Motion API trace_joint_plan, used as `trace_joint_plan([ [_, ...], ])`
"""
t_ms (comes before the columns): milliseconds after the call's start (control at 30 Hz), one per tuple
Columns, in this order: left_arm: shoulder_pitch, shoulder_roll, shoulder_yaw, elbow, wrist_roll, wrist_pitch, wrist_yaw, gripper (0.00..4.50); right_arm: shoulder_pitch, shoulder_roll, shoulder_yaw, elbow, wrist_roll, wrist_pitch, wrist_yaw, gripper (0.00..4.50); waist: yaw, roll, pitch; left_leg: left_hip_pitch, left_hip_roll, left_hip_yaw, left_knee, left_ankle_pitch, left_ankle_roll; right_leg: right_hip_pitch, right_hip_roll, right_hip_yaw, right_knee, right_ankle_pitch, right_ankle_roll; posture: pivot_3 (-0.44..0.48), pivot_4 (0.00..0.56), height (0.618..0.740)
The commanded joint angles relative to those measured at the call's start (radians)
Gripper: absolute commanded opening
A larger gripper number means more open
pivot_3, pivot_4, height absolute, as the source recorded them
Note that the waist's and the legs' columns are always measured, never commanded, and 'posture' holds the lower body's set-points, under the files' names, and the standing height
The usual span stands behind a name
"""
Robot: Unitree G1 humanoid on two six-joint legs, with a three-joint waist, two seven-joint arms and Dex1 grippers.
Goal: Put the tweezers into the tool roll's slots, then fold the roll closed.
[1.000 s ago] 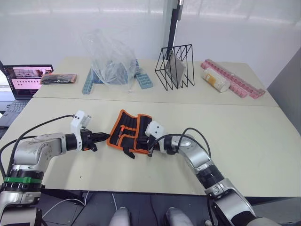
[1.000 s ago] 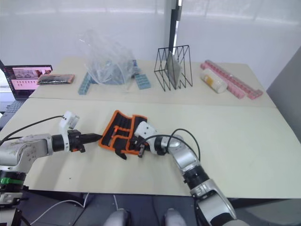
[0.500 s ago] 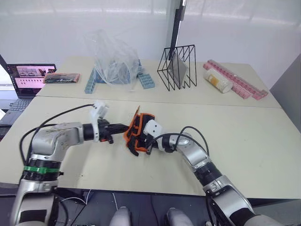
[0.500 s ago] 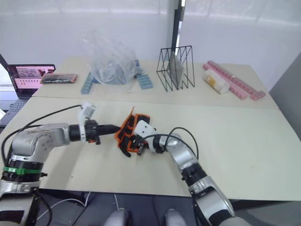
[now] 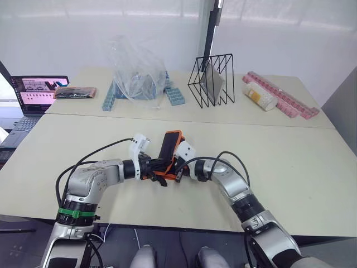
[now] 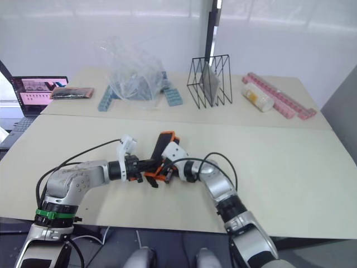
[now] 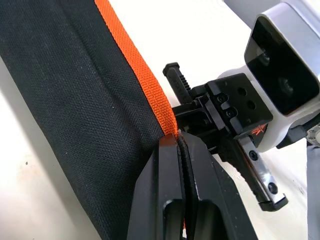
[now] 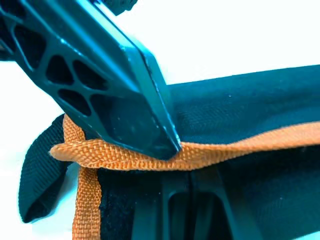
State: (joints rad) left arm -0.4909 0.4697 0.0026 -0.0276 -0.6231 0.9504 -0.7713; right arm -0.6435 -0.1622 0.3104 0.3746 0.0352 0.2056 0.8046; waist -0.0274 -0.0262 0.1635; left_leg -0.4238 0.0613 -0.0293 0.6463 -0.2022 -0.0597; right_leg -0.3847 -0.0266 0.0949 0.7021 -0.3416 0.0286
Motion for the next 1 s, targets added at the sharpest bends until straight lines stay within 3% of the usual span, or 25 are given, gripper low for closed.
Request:
trace_joint_plan([
  [33,0.000,-0.013,-0.022,-0.006,0.022,-0.018,0.012,0.02,0.014,-0.022,-0.043,-0.028,0.025,0.025,-0.002,0.00,0.003,0.000,0.000,0.000,0.000,0.000,0.000,0.000,0.000,0.000,0.000,0.000,0.000,0.000,0.000,0.000,0.150,0.708],
  [533,-0.026,-0.071,-0.044,0.024,0.053,-0.038,0.029,0.02,0.130,-0.084,-0.148,-0.334,0.277,0.232,0.116,0.00,0.010,0.000,0.000,-0.002,-0.001,0.000,0.000,0.000,0.000,-0.001,0.000,0.000,-0.001,0.000,0.000,0.000,0.150,0.708],
  [633,-0.031,-0.078,-0.066,0.032,0.072,-0.049,0.022,0.02,0.144,-0.106,-0.222,-0.375,0.365,0.302,0.126,0.00,0.006,0.000,0.000,-0.002,0.000,0.000,-0.001,0.000,0.000,-0.001,0.000,0.000,-0.001,0.000,0.000,0.000,0.150,0.708],
  [800,-0.044,-0.085,-0.085,0.055,0.093,-0.056,0.020,0.02,0.116,-0.154,-0.221,-0.296,0.306,0.251,0.090,0.00,0.011,0.000,0.000,-0.002,-0.001,0.000,-0.001,0.000,0.000,-0.001,0.000,0.000,-0.002,0.000,0.000,0.000,0.150,0.708],
  [1000,-0.042,-0.087,-0.138,0.108,0.170,-0.081,0.049,0.02,0.007,-0.101,-0.174,-0.190,0.222,0.158,0.021,0.00,0.003,0.000,0.000,-0.001,-0.001,0.000,-0.001,0.000,0.000,-0.001,0.000,0.001,-0.002,0.000,0.000,0.000,0.150,0.708],
])
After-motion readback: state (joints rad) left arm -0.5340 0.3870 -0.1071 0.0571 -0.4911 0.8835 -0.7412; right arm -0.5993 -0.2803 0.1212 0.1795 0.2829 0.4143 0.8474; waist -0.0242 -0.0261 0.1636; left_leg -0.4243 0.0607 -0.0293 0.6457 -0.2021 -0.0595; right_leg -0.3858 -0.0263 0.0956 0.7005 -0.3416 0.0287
